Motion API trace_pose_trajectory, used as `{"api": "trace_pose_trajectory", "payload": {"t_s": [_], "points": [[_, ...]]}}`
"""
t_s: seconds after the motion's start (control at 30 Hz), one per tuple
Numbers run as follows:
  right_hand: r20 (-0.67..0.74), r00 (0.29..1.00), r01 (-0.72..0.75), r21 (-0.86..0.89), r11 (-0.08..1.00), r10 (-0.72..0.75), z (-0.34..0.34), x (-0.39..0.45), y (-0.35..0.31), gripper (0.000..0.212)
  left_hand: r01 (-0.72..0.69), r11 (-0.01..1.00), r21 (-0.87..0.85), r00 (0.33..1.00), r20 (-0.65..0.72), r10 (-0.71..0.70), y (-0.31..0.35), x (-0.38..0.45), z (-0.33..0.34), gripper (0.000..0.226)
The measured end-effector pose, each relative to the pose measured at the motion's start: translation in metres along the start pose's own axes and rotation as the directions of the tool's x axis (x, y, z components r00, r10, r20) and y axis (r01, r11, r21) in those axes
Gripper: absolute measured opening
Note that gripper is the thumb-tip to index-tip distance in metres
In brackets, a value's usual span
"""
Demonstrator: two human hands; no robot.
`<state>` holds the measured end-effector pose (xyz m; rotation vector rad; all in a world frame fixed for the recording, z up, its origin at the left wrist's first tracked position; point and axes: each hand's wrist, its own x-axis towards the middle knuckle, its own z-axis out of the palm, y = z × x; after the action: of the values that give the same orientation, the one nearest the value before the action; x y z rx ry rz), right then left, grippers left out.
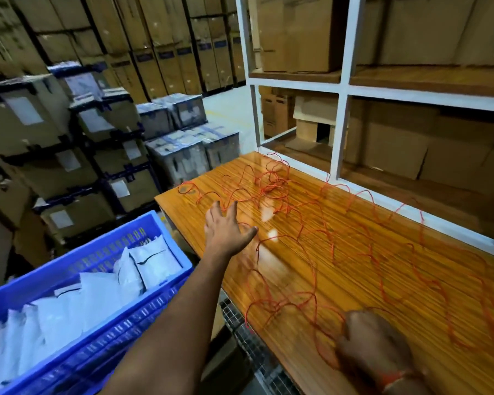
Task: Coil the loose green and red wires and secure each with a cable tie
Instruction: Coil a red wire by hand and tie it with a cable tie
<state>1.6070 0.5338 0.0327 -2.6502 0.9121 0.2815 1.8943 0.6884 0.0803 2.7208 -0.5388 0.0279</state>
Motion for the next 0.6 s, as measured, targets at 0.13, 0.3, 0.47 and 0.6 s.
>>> {"api": "trace_pose_trajectory", "payload": {"t_s": [0.13,0.3,0.47,0.6], "points": [[0.047,0.997,-0.066,-0.04,0.997,0.068,0.0,0.023,-0.014,0.026,0.0,0.996,0.091,0.968,0.251,-0.023,-0.02,0.046,0.004,0.096],[0.082,0.987,-0.135,-0.071,0.988,0.141,0.007,0.048,-0.021,0.015,-0.055,0.995,0.082,0.846,0.533,0.002,-0.017,0.048,0.021,0.079],[0.03,0.99,-0.137,-0.036,0.99,0.138,0.006,0.049,-0.023,0.017,-0.161,0.985,0.067,0.811,0.577,0.094,-0.006,0.027,0.028,0.086],[-0.093,0.994,-0.062,0.028,0.998,0.064,0.004,0.033,-0.016,0.011,-0.251,0.958,0.139,0.772,0.626,0.112,0.015,-0.011,0.026,0.08]]}}
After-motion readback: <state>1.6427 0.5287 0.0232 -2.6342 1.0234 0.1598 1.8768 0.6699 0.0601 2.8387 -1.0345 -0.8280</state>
